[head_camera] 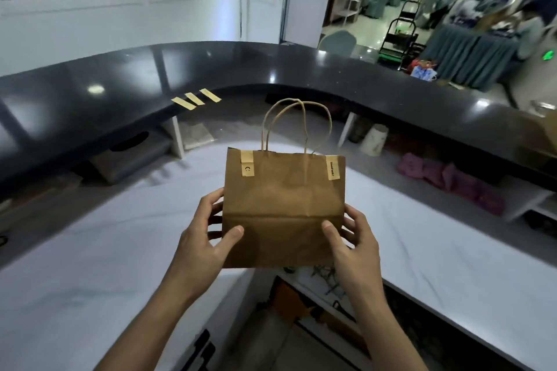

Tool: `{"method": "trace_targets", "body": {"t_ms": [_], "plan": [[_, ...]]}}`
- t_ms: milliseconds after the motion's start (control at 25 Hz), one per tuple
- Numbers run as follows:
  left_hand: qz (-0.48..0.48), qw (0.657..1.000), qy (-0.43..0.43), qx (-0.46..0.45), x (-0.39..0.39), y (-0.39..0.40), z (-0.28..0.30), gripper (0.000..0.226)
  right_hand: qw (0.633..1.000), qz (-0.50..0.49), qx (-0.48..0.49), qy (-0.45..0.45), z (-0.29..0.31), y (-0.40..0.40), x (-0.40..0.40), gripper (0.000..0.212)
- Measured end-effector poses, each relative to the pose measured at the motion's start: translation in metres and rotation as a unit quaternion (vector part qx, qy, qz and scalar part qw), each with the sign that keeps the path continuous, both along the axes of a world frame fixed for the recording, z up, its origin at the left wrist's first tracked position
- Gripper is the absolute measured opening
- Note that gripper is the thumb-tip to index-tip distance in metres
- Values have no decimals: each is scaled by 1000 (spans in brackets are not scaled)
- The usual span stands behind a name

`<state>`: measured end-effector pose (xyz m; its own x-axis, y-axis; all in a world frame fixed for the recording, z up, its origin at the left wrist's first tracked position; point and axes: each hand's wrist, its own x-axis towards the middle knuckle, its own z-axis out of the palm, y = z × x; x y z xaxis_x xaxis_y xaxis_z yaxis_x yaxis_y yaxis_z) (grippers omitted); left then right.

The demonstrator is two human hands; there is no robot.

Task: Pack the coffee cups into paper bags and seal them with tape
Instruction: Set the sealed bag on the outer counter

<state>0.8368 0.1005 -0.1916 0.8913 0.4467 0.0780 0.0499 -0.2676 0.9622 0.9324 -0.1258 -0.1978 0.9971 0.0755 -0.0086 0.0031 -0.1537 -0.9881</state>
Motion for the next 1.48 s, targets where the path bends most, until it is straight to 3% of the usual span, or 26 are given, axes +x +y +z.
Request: {"method": "trace_targets", "body": {"t_ms": [760, 1120, 1480], "plan": [[-228, 974, -4, -4, 158, -300, -8, 60, 972, -232, 4, -39, 6, -317, 45, 31], [-324, 944, -60, -19, 252, -367, 38, 58, 944, -316, 37, -83, 32, -367, 73, 28], [-353, 924, -131, 59, 409, -399, 103, 63, 914, -365, 46, -168, 84, -377, 180, 32]]}}
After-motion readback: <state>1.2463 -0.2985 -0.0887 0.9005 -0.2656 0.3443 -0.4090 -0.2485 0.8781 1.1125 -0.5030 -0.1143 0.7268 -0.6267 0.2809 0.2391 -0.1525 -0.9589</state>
